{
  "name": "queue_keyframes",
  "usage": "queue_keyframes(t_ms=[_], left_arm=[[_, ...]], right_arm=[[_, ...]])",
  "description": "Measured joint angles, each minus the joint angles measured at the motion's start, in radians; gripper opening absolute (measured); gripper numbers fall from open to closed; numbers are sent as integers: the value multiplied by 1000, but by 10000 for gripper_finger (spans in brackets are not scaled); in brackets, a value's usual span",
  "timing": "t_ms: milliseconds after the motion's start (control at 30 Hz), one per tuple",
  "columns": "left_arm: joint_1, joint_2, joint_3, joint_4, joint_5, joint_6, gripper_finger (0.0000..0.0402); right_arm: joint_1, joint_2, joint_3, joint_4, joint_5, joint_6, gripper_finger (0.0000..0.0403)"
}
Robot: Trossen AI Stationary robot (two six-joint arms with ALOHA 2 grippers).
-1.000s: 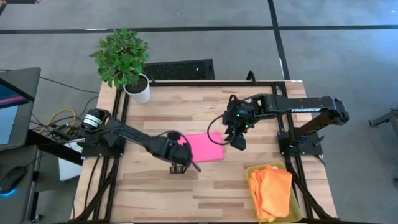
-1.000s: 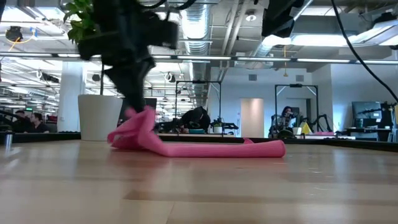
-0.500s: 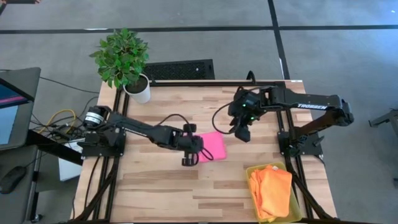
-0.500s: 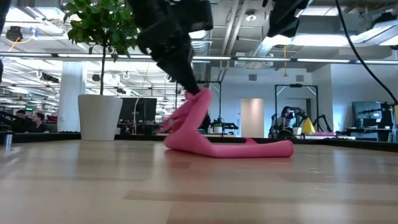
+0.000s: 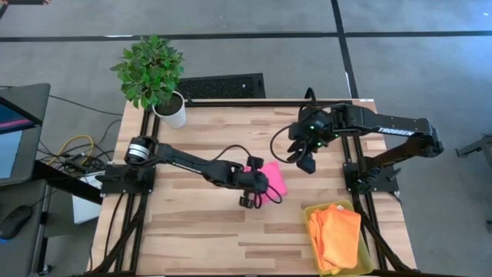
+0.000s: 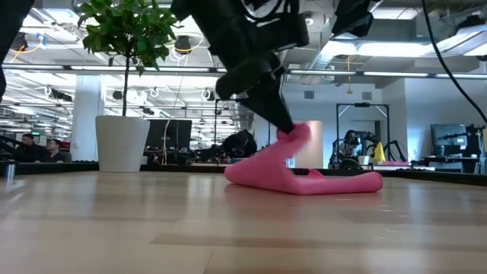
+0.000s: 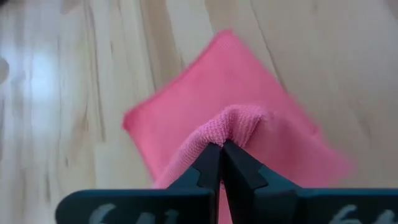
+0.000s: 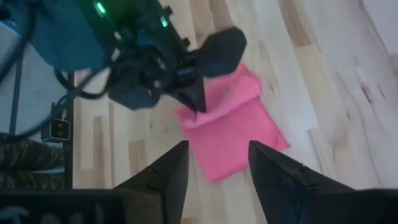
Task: Fold microfiber towels
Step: Fold the pink cloth
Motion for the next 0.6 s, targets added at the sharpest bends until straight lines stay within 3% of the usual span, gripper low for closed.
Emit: queue_keyframes(t_ms=[233, 600], left_arm=[[11, 69, 104, -3, 13, 138, 0], [31, 98, 106, 73, 40, 196, 0]], right_arm=[[0, -34, 2, 8, 11, 0, 188], [5, -62, 0, 7, 11, 1, 188]])
